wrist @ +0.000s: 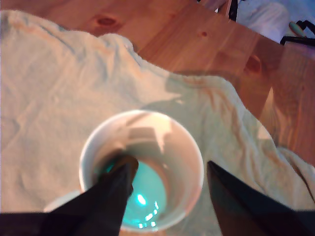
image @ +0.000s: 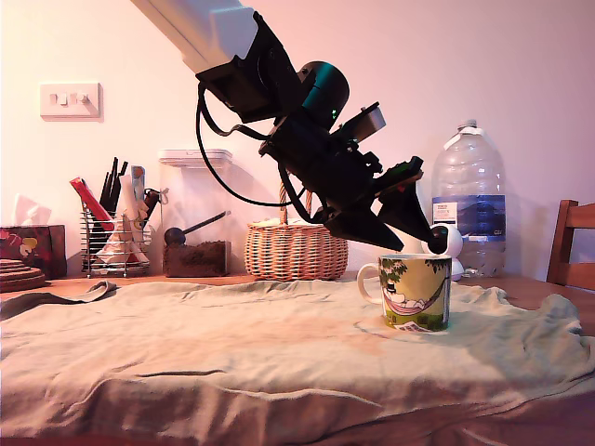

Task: Pick up the coffee capsules on the table and drop them inside the coffee cup

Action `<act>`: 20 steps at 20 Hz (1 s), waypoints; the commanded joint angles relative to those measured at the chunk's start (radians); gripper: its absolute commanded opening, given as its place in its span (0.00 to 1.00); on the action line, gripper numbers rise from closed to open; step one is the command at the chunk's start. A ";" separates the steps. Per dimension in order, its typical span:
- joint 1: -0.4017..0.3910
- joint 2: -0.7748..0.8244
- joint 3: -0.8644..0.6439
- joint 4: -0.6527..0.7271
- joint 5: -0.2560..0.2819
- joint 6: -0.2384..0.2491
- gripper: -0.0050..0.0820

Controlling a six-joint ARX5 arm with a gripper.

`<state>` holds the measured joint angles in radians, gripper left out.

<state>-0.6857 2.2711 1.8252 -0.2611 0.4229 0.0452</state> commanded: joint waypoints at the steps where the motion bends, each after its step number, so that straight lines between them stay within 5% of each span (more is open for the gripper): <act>1: -0.003 0.018 0.012 -0.010 0.003 0.009 0.49; 6: -0.002 -0.014 0.012 -0.031 0.003 0.015 0.05; 15: 0.001 -0.122 0.012 -0.089 0.000 0.043 0.03; 20: 0.014 -0.180 0.012 -0.238 -0.061 0.069 0.03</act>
<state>-0.6773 2.0956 1.8370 -0.4870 0.3645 0.1093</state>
